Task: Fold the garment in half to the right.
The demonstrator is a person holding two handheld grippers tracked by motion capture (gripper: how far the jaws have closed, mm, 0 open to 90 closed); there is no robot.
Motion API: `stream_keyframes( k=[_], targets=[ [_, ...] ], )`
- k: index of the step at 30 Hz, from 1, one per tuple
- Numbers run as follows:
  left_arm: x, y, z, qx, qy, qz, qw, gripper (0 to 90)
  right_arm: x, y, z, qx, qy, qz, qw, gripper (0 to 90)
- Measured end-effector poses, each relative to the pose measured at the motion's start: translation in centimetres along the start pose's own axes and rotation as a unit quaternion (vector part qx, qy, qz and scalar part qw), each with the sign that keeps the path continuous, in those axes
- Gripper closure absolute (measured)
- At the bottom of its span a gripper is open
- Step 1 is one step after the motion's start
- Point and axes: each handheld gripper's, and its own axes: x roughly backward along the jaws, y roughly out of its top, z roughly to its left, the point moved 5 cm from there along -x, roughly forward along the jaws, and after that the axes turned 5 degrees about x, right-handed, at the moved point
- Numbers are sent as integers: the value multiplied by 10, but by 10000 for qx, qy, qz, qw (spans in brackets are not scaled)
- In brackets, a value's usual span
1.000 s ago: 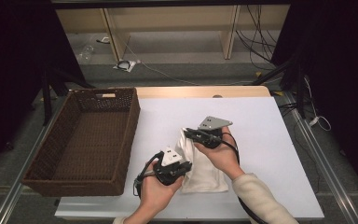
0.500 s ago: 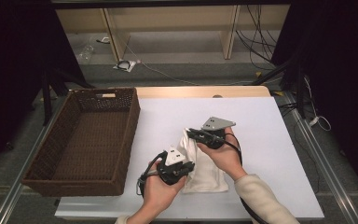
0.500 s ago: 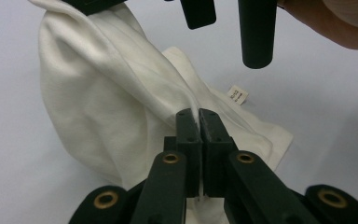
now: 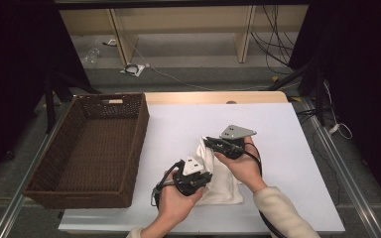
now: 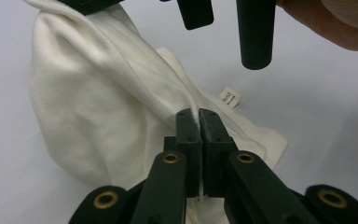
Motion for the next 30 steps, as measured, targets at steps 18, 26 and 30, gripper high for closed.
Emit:
stream_keyframes(
  k=[18, 26, 30],
  targets=[
    [-9, 5, -7, -75, -58, 57, 9999, 869, 9, -8, -11, -86, -122, 38, 9999, 853],
    [-15, 4, -9, -87, -90, 115, 9999, 869, 13, -14, -15, -116, -165, 77, 9998, 853],
    [-17, 4, -11, -104, -96, 146, 9998, 870, 14, -16, -17, -149, -192, 78, 9997, 853]
  ],
)
